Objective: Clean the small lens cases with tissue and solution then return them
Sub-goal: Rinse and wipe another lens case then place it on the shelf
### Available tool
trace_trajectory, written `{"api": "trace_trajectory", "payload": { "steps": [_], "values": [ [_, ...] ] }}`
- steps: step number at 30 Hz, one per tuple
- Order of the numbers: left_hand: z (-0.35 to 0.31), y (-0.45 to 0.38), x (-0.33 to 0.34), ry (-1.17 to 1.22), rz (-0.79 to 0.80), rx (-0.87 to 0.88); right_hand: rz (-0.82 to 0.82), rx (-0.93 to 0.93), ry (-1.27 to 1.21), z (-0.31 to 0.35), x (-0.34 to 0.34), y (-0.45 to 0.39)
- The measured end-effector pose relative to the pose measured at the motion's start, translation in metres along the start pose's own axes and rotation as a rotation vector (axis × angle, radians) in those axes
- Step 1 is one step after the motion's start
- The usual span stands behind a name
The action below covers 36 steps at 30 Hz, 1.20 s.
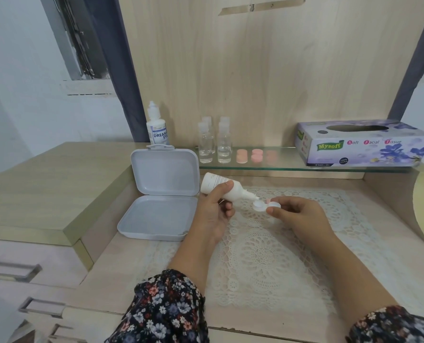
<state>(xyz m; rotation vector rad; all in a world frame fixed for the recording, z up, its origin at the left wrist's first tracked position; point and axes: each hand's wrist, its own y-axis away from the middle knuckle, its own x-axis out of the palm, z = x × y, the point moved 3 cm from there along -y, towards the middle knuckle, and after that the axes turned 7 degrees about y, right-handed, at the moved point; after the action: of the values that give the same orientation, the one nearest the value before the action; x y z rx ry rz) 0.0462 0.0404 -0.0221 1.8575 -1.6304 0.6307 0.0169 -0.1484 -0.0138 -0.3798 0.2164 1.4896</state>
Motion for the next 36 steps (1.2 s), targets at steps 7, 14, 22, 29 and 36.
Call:
{"api": "trace_trajectory", "payload": {
  "steps": [7, 14, 22, 29, 36],
  "values": [
    [-0.0001, -0.0005, -0.0002, -0.001, -0.001, 0.017, -0.001, -0.002, -0.001, 0.0005, 0.0003, -0.0008],
    [-0.0009, -0.0008, -0.0007, 0.007, 0.001, 0.020, -0.006, 0.007, -0.004, 0.0006, 0.0001, -0.0005],
    [-0.0009, -0.0004, -0.0006, 0.031, 0.000, 0.019, -0.004, 0.014, -0.006, 0.0006, 0.0005, -0.0004],
    [-0.0012, 0.0001, -0.0002, 0.045, -0.009, 0.013, -0.001, 0.019, -0.011, 0.0003, 0.0004, -0.0007],
    [-0.0018, 0.0008, -0.0001, 0.028, -0.002, 0.013, -0.006, 0.016, -0.006, 0.0012, 0.0003, -0.0005]
  ]
}}
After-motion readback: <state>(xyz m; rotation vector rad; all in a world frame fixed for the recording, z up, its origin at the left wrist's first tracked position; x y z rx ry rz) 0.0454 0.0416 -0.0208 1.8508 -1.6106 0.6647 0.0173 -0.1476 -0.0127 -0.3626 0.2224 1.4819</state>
